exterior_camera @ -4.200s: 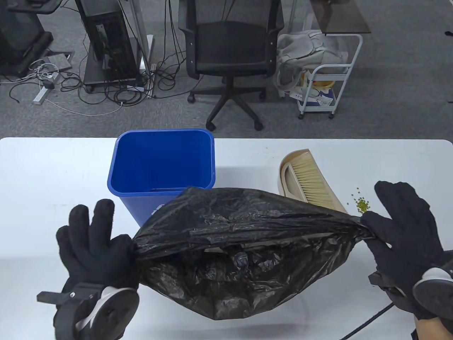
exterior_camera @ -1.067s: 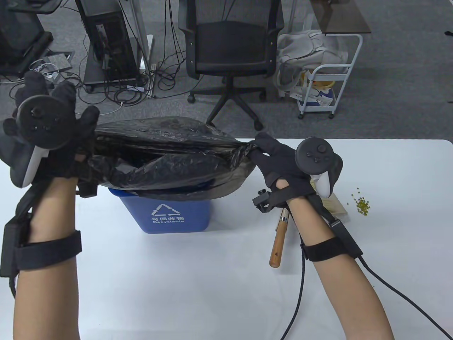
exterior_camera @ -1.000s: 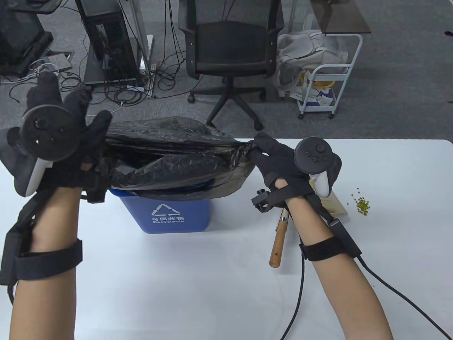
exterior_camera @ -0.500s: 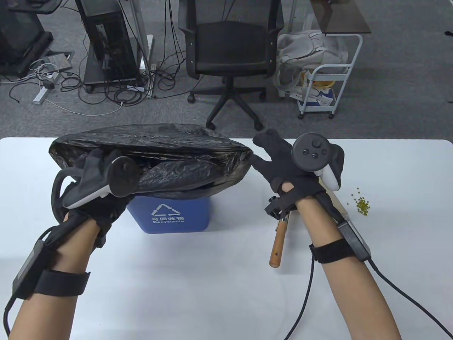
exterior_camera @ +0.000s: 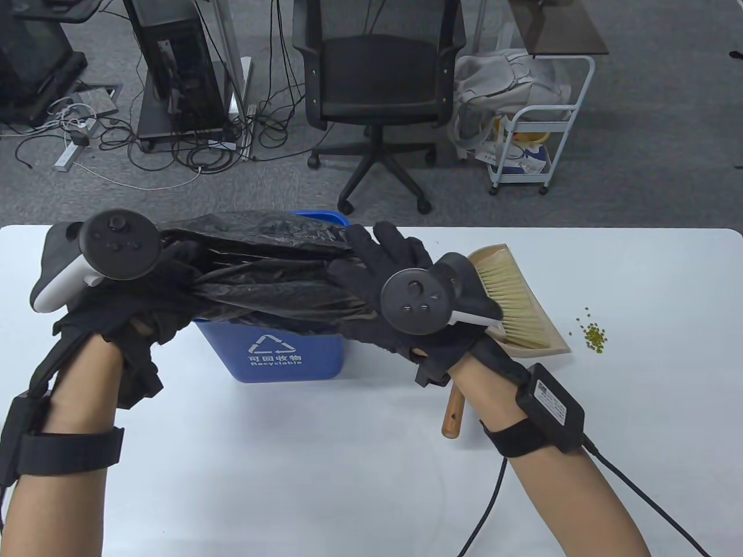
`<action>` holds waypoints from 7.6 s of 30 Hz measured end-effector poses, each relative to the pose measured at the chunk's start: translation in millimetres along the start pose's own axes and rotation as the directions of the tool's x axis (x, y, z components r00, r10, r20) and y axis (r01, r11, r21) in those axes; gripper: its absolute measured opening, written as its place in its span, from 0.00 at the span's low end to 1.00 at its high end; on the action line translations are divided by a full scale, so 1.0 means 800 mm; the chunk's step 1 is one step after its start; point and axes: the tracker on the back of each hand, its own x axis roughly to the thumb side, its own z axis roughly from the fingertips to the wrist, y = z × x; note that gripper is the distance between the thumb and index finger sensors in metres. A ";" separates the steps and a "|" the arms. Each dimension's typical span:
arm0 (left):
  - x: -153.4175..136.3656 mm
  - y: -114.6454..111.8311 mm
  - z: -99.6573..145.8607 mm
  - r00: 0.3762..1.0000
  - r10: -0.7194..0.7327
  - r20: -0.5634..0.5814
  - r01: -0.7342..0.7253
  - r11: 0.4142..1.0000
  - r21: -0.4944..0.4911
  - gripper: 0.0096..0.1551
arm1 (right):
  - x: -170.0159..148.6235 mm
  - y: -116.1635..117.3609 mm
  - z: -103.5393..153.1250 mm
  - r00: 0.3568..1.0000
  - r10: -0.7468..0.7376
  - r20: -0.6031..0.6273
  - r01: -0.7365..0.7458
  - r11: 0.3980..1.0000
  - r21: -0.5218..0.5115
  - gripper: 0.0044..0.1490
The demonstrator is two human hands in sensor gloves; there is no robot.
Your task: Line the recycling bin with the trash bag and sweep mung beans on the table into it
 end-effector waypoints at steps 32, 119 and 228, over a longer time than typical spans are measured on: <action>-0.047 -0.029 -0.010 0.960 0.259 0.106 -0.275 0.942 0.194 0.46 | -0.043 0.042 -0.020 0.995 -0.007 -0.095 0.012 0.999 0.048 0.47; -0.013 -0.134 -0.018 0.994 -0.020 0.110 -0.011 0.960 0.279 0.48 | -0.016 0.087 0.002 0.997 -0.014 -0.080 0.023 0.994 0.110 0.44; 0.160 -0.342 -0.012 0.924 -0.283 0.258 0.176 0.912 0.371 0.51 | -0.046 0.229 0.229 0.795 0.565 -0.221 -0.532 0.824 0.194 0.54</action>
